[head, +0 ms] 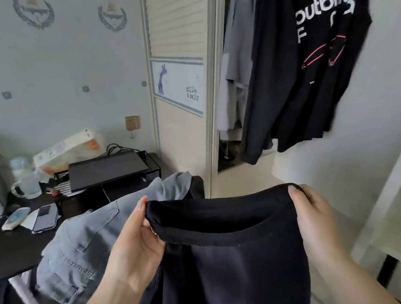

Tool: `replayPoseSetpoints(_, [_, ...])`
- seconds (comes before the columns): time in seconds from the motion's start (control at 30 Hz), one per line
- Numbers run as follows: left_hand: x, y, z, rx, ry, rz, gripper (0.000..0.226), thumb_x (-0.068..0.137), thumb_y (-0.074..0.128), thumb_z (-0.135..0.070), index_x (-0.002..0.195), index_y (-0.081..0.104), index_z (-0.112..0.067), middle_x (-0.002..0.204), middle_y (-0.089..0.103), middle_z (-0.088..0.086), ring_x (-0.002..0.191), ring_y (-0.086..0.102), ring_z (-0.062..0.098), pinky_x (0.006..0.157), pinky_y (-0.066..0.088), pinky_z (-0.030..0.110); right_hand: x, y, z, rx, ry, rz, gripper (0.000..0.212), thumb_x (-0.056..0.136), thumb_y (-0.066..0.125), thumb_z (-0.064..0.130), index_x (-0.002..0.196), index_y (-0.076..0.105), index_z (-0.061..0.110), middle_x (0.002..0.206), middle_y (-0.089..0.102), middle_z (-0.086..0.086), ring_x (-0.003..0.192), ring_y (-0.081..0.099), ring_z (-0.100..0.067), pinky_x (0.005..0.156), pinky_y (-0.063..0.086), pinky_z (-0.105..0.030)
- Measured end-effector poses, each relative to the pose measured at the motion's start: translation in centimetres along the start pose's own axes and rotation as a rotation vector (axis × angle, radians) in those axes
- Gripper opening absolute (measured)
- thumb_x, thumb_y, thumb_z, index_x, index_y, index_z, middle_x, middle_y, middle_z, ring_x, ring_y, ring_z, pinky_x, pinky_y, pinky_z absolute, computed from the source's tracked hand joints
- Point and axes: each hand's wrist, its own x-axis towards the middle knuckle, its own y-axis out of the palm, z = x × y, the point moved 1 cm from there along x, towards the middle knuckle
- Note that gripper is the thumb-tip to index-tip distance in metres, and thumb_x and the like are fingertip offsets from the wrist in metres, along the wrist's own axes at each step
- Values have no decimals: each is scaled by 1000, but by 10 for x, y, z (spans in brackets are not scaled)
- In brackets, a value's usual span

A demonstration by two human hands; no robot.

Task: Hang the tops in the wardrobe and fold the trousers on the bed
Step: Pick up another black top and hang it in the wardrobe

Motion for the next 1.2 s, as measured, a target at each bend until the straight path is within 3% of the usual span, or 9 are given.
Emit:
replayPoseSetpoints(0.1, [52,-2,4,3,-89,45,35,83,62,-32,115,54,-21,99,44,5,98,46,19,86,41,29,25,7,-8,-22,41,-63,21,93,49,38,87,59,20,87,62,-10,78,61,-23,76,50,-41])
replayPoseSetpoints(0.17, [88,1,5,9,-148,84,38,87,58,-31,123,57,-18,107,47,7,103,49,19,85,46,28,44,12,-9,-49,40,-128,19,93,50,36,83,63,27,85,65,-5,77,64,-21,72,50,-38])
replayPoseSetpoints(0.27, [136,15,7,-3,-196,133,25,87,57,-29,104,70,-16,107,60,7,106,61,19,93,49,30,71,17,-7,-84,30,-205,24,94,50,30,76,66,30,73,68,5,68,65,-10,66,49,-33])
replayPoseSetpoints(0.37, [175,33,13,-32,-215,174,21,84,57,-26,77,76,-22,80,69,-3,78,70,9,75,59,26,89,17,-7,-115,44,-281,25,94,50,30,73,65,28,67,64,9,65,62,-6,61,45,-27])
replayPoseSetpoints(0.6, [256,97,51,-56,-380,389,24,88,54,-29,76,75,-26,77,69,-10,71,68,2,65,57,19,132,-16,-18,-117,57,-477,42,92,47,50,65,49,17,62,47,4,60,49,-9,61,42,-26])
replayPoseSetpoints(0.73, [298,145,67,-71,-340,455,15,88,58,-28,85,72,-25,84,66,-7,85,67,6,83,57,28,179,-34,-14,-53,13,-526,39,94,48,46,68,50,16,63,46,3,59,47,-9,60,43,-25])
replayPoseSetpoints(0.83, [323,183,72,-62,-275,556,17,87,58,-26,89,75,-28,84,69,-9,84,68,5,82,57,30,221,-47,-8,32,-31,-572,40,92,50,49,69,52,16,66,49,2,62,49,-10,59,46,-26])
replayPoseSetpoints(0.93, [354,224,68,-6,-209,657,21,88,55,-26,98,74,-29,87,70,-10,84,65,4,91,53,29,279,-53,10,110,-92,-617,43,92,52,48,74,56,10,72,54,-4,69,54,-18,69,49,-37])
replayPoseSetpoints(1.2, [424,312,73,-29,-117,655,24,89,56,-20,90,78,-30,83,64,-7,80,50,9,79,54,27,382,-81,54,-21,-225,-726,37,93,52,42,70,61,15,65,59,3,65,58,-14,65,50,-35])
